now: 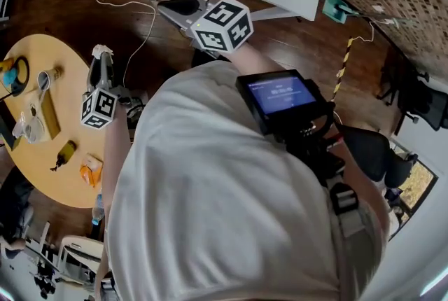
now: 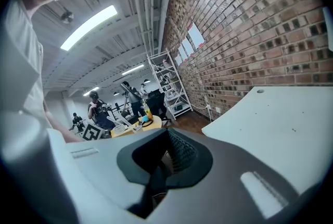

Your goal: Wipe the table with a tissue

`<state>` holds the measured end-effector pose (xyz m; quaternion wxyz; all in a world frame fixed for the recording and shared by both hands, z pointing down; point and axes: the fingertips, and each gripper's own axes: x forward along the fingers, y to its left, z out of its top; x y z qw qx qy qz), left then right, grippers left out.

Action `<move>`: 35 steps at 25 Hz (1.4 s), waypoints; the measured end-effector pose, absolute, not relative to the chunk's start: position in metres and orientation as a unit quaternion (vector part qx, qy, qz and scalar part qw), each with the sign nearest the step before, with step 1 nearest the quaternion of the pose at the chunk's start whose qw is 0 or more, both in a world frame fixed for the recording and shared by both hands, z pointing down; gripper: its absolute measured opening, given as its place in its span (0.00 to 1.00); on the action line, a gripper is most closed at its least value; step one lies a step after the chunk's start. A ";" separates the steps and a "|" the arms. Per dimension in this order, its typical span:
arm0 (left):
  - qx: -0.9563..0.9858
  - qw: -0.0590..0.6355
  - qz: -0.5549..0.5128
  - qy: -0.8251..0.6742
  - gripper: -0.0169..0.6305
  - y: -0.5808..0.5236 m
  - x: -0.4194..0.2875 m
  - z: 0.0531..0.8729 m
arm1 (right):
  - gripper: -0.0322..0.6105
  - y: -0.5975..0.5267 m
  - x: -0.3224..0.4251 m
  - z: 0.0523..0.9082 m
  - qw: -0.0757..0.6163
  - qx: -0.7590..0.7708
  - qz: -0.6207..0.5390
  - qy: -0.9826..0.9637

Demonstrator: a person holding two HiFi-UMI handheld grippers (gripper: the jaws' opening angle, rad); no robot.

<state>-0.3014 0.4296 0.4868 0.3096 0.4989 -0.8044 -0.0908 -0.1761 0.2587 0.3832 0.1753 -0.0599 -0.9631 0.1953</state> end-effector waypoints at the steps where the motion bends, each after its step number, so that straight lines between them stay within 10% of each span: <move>1: 0.517 0.303 -0.085 -0.796 0.19 0.406 -0.296 0.480 | 0.06 0.245 -0.173 0.381 0.170 -0.056 0.195 -0.964; 35: 0.701 0.283 0.090 -0.648 0.19 0.087 -0.288 0.513 | 0.06 0.000 -0.094 0.424 0.163 0.148 0.251 -0.943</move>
